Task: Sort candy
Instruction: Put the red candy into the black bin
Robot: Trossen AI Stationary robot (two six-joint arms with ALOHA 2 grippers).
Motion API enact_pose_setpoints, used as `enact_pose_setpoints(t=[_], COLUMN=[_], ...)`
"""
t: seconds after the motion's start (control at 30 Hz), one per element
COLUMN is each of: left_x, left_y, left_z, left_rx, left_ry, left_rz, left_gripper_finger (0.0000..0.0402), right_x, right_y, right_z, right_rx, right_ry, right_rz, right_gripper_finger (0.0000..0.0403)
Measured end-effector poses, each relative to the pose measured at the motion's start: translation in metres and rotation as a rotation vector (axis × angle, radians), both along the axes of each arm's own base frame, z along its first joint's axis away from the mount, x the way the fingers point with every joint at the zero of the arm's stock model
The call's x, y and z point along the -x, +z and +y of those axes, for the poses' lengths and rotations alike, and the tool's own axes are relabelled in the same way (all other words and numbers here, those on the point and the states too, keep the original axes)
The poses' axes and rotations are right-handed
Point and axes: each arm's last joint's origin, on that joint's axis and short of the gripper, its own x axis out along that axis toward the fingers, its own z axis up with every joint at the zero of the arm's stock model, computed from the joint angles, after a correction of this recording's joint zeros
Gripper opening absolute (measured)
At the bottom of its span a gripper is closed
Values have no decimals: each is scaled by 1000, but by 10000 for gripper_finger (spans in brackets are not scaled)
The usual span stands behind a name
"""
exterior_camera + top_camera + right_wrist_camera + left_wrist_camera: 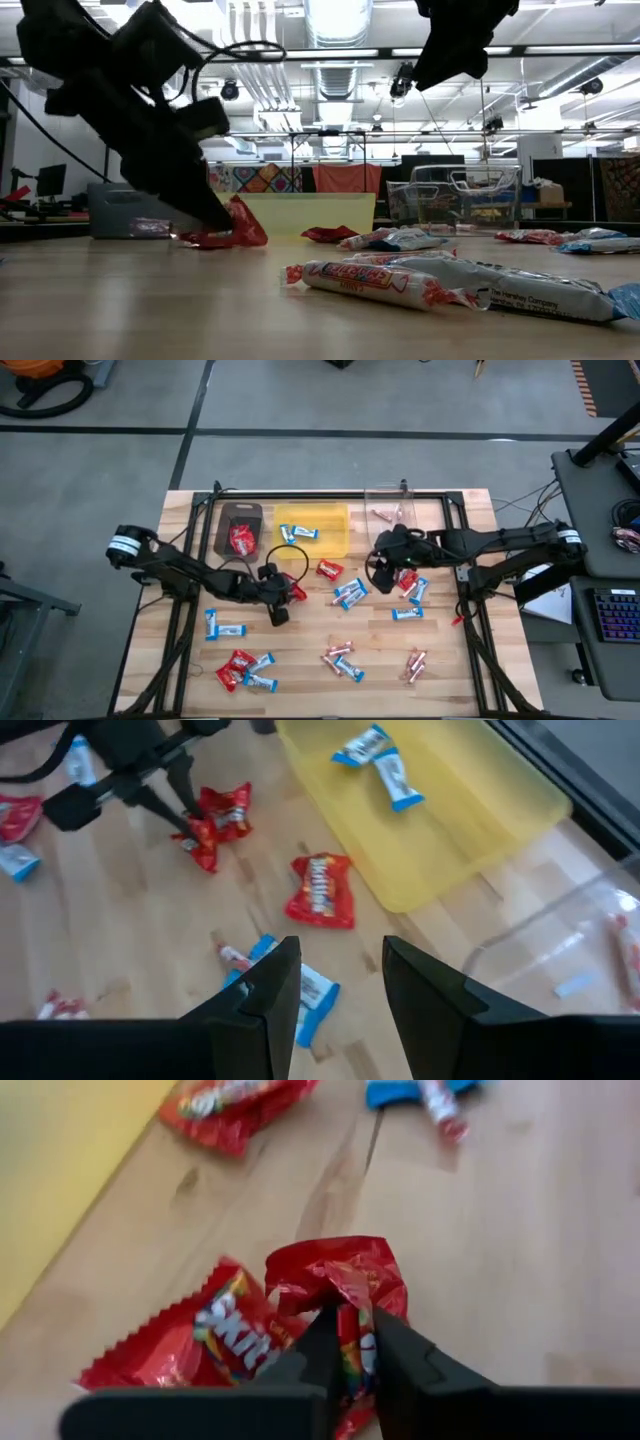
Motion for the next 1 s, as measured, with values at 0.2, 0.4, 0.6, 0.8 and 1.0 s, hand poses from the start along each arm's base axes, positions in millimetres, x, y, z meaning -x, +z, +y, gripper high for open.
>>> enact_pose_setpoints(t=[0.2,0.4,0.6,0.8,1.0], left_x=[-5,-24,-57,-90,-108], left_y=[26,62,92,103,99], left_z=[-4,-10,-17,-21,-25], left_rx=[-10,-116,-280,-442,-477], left_ry=[-46,-156,-248,-246,-251], left_rz=[-40,-141,-198,-187,-171], left_gripper_finger=[27,27,21,22,22], right_x=[-5,-12,-14,-22,-27], right_y=[-14,-31,-44,-55,-65], right_z=[14,26,29,34,34], right_rx=[29,52,57,53,42], right_ry=[89,172,186,238,237], right_rz=[-68,-253,-395,-392,-358], right_gripper_finger=[134,135,162,201,204])
